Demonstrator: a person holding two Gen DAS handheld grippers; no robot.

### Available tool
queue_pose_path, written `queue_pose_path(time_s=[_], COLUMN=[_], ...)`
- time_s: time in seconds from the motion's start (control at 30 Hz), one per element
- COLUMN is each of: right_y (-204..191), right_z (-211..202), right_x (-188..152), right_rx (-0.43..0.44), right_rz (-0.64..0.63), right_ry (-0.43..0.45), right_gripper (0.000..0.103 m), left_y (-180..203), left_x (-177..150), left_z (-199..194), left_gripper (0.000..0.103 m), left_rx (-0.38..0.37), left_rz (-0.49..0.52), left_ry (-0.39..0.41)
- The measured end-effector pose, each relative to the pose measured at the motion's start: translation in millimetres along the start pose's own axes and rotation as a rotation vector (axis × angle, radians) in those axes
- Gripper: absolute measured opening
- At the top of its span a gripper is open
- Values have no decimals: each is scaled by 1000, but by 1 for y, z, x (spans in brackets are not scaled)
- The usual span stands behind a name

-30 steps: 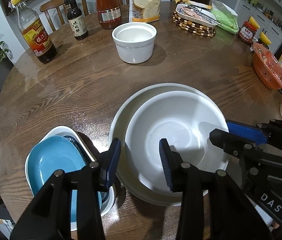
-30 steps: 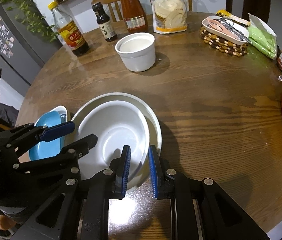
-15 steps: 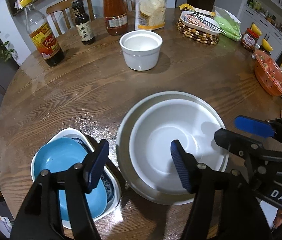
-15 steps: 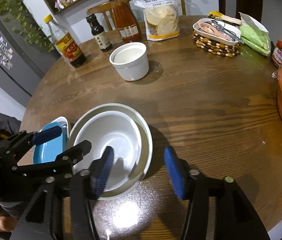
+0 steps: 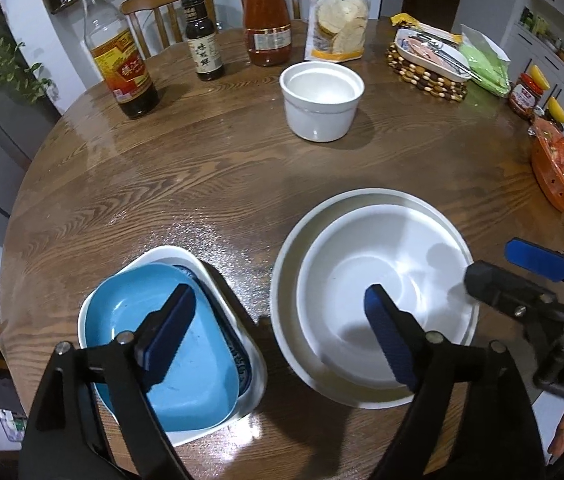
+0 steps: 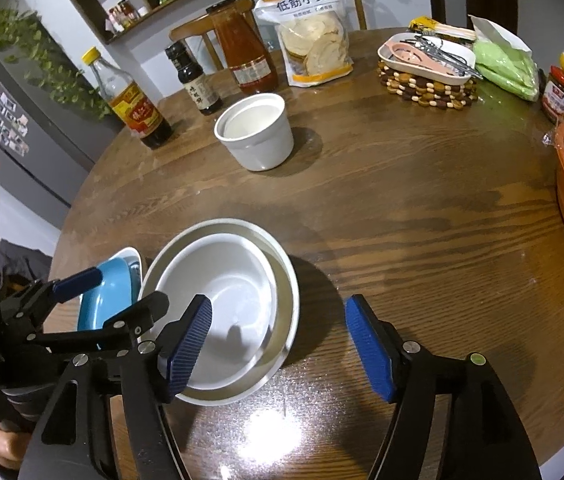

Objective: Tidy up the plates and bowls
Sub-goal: 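Withdraw both tools up from the nested bowls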

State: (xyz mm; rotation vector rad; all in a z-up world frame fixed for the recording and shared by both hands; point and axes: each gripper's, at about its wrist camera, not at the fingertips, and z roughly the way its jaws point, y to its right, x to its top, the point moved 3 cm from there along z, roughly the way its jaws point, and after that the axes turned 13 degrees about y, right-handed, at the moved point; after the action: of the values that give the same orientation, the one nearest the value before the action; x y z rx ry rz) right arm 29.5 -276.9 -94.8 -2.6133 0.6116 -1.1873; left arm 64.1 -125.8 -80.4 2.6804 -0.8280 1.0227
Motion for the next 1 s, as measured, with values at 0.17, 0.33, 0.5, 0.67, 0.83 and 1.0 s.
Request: queue_pose_path(time_s=[0.17,0.33,0.5,0.67,0.83,1.0], right_y=[4,7,10,16,21,21], right_z=[-2,-3,-7,-11,-22,-35], right_x=[2,4,5,9,20,37], right_rx=[9,16,46,56,68,91], right_rz=[9,2,4,-4,-28,-57], right_ry=[5,-2,-4,0,25,69], right_gripper=[82,85,86,86,86,86], left_y=[-5,-7,-7,-5,-1,6], left_x=[0,2,3,4,5,11], left_z=[-3,-9,-13,-20,-26,-37], left_gripper=[93,102,102,102,102,102], left_rx=[20,54,65,81,102,115], left_rz=[-23,-31,-54,-70,-70,-69], left_ry=[1,27,37,54,63,94])
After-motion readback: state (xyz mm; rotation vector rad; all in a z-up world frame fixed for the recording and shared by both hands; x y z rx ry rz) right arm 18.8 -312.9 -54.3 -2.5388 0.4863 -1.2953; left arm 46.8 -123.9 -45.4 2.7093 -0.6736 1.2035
